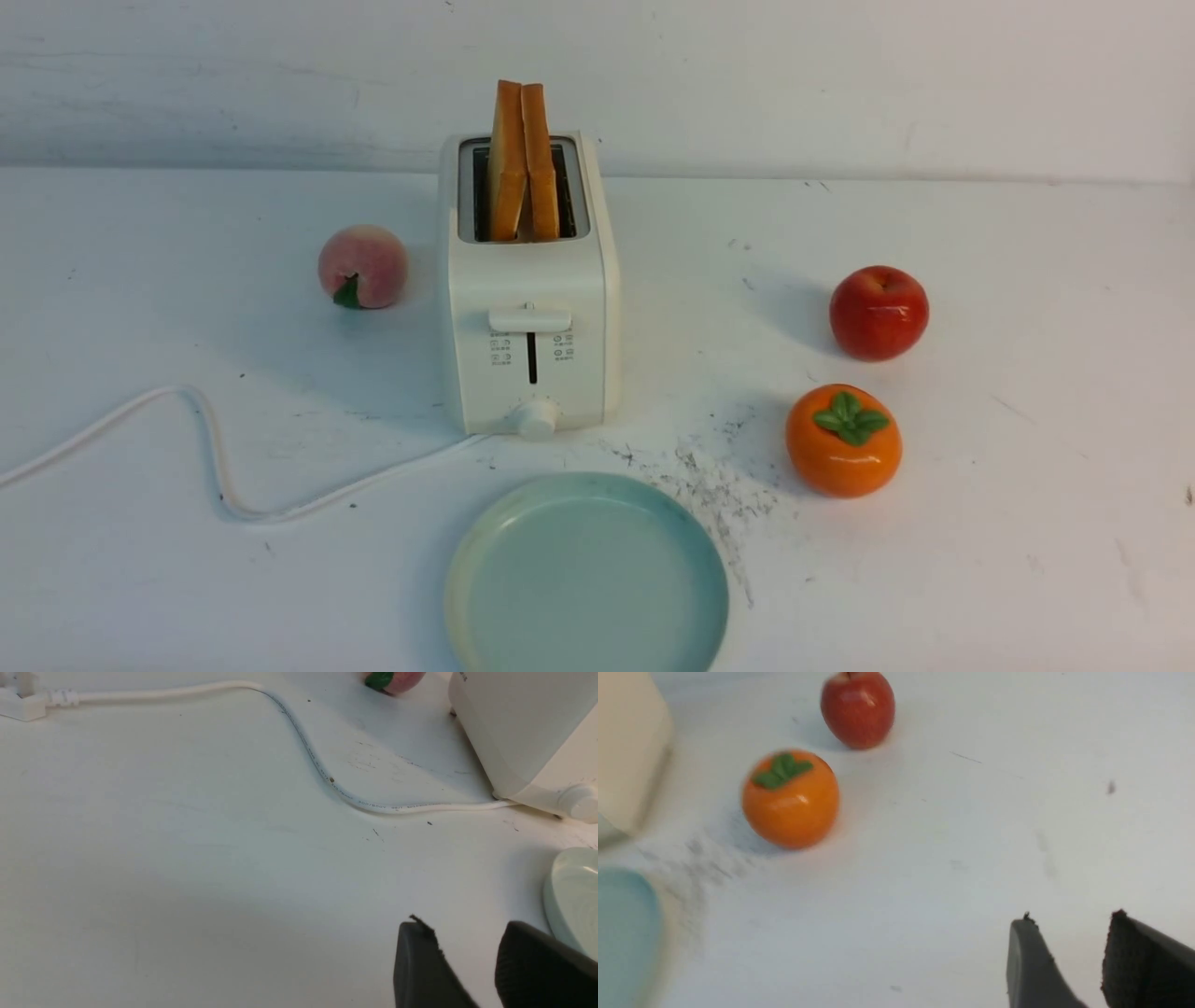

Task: Take toasted bread from bread machine on white table place on plate.
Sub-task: 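Grasp the toast slice in the toaster and pull it up out of the slot with the right gripper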

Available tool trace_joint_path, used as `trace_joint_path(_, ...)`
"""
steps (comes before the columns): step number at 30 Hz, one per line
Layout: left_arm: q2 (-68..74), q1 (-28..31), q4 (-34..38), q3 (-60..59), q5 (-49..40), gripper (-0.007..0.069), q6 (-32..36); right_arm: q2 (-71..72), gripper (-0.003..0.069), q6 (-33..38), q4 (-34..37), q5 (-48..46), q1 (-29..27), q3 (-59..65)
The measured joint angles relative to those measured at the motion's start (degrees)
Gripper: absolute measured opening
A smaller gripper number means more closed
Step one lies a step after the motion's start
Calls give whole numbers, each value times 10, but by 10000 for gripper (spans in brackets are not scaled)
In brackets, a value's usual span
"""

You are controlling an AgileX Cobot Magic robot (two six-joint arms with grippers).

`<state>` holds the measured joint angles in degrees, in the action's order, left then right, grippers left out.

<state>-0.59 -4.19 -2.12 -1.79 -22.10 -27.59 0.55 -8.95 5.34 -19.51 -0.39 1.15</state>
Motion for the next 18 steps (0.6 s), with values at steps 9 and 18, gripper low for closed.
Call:
trace_joint_path(9, 0, 0, 45, 0, 10, 238, 0, 0, 240, -207, 320, 94, 0, 3)
trace_joint_path(18, 0, 0, 50, 0, 22, 238, -1, 0, 240, -180, 337, 215, 0, 2)
